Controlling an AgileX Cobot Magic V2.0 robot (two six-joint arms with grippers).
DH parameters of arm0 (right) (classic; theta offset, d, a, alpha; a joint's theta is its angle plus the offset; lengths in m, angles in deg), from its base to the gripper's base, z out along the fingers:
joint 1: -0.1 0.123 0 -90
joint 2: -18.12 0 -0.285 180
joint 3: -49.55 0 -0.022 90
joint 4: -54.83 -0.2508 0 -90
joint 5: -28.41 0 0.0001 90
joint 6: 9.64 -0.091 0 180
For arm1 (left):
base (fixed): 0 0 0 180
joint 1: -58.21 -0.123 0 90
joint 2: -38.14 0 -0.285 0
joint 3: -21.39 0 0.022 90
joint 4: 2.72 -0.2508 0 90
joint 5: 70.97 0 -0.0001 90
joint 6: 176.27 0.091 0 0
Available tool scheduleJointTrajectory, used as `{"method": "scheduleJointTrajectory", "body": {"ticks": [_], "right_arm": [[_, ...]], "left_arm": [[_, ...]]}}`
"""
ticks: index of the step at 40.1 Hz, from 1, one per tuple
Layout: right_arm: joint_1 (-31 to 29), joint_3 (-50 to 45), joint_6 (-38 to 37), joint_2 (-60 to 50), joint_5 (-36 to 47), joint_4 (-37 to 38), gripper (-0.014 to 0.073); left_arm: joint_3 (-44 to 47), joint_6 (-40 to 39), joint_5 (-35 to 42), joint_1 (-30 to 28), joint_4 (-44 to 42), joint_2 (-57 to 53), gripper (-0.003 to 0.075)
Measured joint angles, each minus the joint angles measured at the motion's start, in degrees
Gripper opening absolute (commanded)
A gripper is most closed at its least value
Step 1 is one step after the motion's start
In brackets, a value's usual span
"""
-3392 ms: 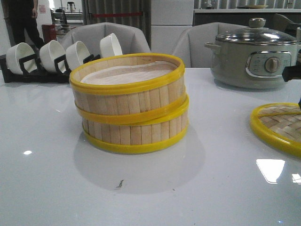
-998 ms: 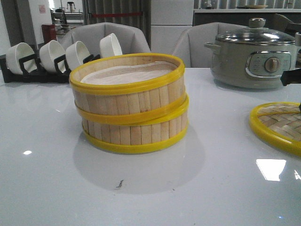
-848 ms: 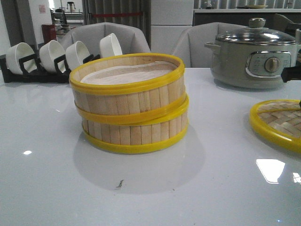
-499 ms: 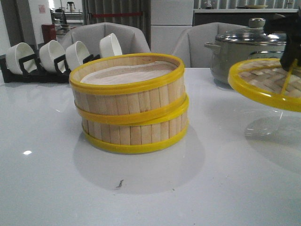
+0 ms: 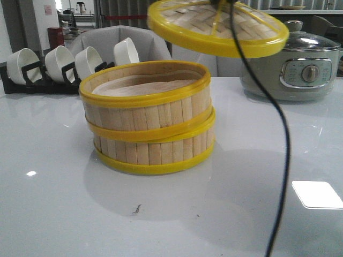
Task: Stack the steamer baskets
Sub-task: 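Lower the held lid onto the top basket of the stack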
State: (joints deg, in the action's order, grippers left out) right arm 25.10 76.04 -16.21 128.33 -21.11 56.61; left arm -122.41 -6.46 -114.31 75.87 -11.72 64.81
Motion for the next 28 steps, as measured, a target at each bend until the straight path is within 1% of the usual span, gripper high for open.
{"method": "scheduleJointTrajectory", "body": {"ticks": [7,14,21,28], "right_arm": [[4.71,9.14,0.0,7.26,-4.52,0.0,0.0027],[7.71,15.3,0.0,12.82,-7.17,0.0,0.0027],[9.77,17.63,0.2,15.47,-7.48,-0.14,0.0027],[9.92,17.73,0.33,16.18,-7.48,-0.41,0.0027]], "left_arm": [[0.0,0.0,0.0,0.0,0.0,0.0,0.0085],[0.0,0.0,0.0,0.0,0.0,0.0,0.0085],[0.0,0.0,0.0,0.0,0.0,0.0,0.0085],[0.0,0.0,0.0,0.0,0.0,0.0,0.0085]]}}
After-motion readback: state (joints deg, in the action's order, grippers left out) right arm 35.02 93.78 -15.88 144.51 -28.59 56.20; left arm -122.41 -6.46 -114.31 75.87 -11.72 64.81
